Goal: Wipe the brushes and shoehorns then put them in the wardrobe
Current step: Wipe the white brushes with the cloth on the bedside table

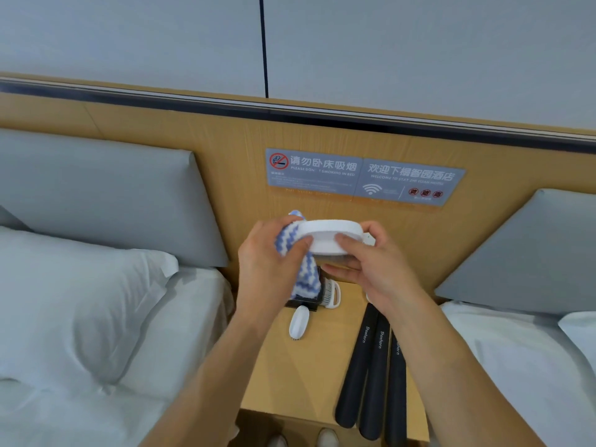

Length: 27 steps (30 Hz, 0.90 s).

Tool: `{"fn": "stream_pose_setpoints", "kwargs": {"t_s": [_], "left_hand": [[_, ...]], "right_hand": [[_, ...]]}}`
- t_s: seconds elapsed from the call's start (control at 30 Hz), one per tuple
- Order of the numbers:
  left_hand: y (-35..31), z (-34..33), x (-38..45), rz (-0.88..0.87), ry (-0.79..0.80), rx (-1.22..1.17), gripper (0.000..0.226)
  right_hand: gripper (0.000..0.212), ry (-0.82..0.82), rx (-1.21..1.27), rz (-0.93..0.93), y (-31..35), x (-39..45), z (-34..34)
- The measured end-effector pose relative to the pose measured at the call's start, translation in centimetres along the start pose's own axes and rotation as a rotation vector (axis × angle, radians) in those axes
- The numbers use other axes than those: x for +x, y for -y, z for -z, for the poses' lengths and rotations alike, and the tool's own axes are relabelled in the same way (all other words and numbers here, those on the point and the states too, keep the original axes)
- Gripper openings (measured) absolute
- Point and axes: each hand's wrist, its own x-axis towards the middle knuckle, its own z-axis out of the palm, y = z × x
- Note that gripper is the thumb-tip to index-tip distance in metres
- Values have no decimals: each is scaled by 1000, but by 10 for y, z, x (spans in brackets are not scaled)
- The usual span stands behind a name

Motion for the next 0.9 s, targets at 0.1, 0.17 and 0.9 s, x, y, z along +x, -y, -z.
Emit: {"fn": "stream_pose_setpoints", "kwargs": {"t_s": [0.1,0.17,0.9], "left_hand": [[1,12,17,6,35,37,26],[-2,19,27,-37,62,64,36],[-12,-3,11,-424,198,255,28]], "right_hand": [[29,92,-4,-30,-4,-7,0],[29,216,51,-87,-4,-12,2],[44,313,140,-59,0,-2,9]]}}
